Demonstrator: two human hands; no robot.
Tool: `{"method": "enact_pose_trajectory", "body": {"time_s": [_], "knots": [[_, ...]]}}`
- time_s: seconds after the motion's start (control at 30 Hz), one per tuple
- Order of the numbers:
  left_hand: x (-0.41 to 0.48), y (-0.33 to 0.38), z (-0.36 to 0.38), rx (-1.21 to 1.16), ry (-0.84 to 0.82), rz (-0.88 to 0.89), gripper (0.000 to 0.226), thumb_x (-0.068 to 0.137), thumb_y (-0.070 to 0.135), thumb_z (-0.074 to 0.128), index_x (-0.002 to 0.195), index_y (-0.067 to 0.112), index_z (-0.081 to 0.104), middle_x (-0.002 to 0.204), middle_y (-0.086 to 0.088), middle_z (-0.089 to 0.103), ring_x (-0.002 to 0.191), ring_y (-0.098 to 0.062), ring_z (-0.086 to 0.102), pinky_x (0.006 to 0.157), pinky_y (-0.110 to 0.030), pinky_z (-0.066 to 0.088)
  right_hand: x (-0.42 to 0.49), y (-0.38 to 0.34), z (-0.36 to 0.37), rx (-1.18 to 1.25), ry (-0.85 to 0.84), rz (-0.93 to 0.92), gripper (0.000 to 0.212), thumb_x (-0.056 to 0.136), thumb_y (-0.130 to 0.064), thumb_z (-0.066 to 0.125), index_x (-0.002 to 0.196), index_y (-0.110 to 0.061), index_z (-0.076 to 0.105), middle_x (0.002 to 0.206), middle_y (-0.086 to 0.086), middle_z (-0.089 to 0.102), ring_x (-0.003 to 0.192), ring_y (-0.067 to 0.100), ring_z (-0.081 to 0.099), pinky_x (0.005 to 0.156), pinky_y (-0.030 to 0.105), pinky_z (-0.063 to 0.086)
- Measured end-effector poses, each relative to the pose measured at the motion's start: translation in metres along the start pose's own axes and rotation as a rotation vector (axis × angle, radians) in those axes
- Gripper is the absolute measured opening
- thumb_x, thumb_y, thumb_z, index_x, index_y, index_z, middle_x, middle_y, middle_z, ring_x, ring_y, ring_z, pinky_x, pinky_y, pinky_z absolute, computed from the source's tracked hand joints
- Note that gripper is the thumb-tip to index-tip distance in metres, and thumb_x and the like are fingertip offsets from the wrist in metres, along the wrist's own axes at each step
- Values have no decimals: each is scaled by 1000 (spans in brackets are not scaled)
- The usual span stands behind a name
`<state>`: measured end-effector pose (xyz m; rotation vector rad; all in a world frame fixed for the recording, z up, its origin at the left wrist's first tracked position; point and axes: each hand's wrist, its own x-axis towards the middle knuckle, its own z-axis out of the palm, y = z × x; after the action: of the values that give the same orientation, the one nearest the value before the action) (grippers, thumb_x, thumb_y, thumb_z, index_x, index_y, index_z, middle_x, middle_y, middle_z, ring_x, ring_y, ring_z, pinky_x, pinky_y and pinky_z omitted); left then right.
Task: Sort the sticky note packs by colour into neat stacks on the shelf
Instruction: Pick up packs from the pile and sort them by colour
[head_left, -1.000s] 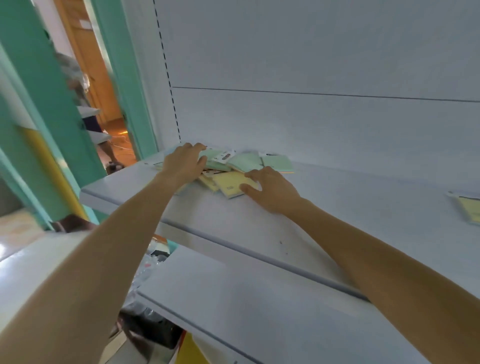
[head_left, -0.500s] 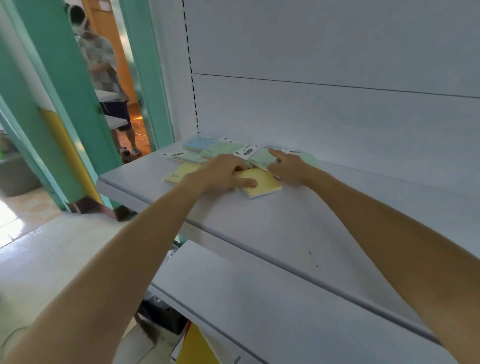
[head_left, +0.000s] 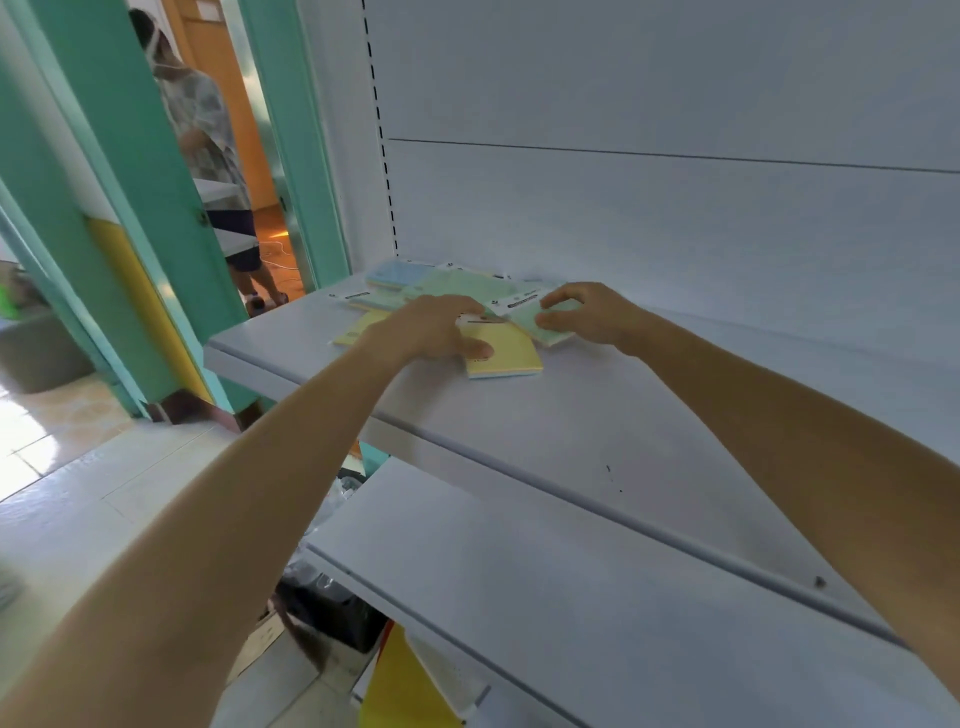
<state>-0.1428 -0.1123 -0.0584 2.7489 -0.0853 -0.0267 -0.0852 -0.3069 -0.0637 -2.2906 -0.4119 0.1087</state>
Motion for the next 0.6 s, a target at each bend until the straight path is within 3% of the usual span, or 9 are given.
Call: {"method": "enact_pose_trajectory", "body": {"time_s": [0.13, 0.23, 0.33, 0.47, 0.6], "knots": [[-2, 3, 6, -231, 106, -26, 50, 77, 20, 72, 124, 11, 57, 128, -16, 56, 110, -23, 56, 88, -25, 41, -14, 3, -4, 128, 73, 63, 31, 90, -10, 48, 119, -10, 61, 100, 1, 52, 81, 11, 48, 52, 10, 37], [-4, 3, 14, -435, 168, -29, 50, 73, 4, 74, 121, 1, 59, 124, -21, 59, 94, -17, 49, 74, -23, 38, -24, 11, -10, 236, 83, 108, 37, 85, 4, 46, 119, -6, 59, 76, 0, 47, 59, 8, 39, 40, 4, 33], [-4, 9, 15, -651, 232, -8, 48, 74, -6, 69, 120, 2, 58, 116, -16, 56, 97, -17, 49, 76, -23, 45, -39, 18, -20, 420, 81, 164, 41, 83, 9, 47, 120, -7, 57, 84, 6, 51, 63, 11, 44, 53, 13, 41], [-4, 33, 11, -841, 264, 40, 46, 76, -10, 63, 117, 10, 59, 110, -7, 50, 76, -19, 57, 47, -6, 45, -64, 33, -48, 525, 171, 146, 45, 84, 12, 46, 124, -7, 53, 93, 5, 56, 82, 16, 55, 71, 20, 48], [0, 80, 22, -999, 253, 94, 44, 80, -9, 60, 121, 5, 56, 111, -9, 48, 76, -22, 57, 51, -13, 50, -104, 62, -89, 557, 331, 102, 44, 85, 14, 45, 125, -3, 51, 103, 11, 54, 84, 17, 57, 65, 13, 52]]}}
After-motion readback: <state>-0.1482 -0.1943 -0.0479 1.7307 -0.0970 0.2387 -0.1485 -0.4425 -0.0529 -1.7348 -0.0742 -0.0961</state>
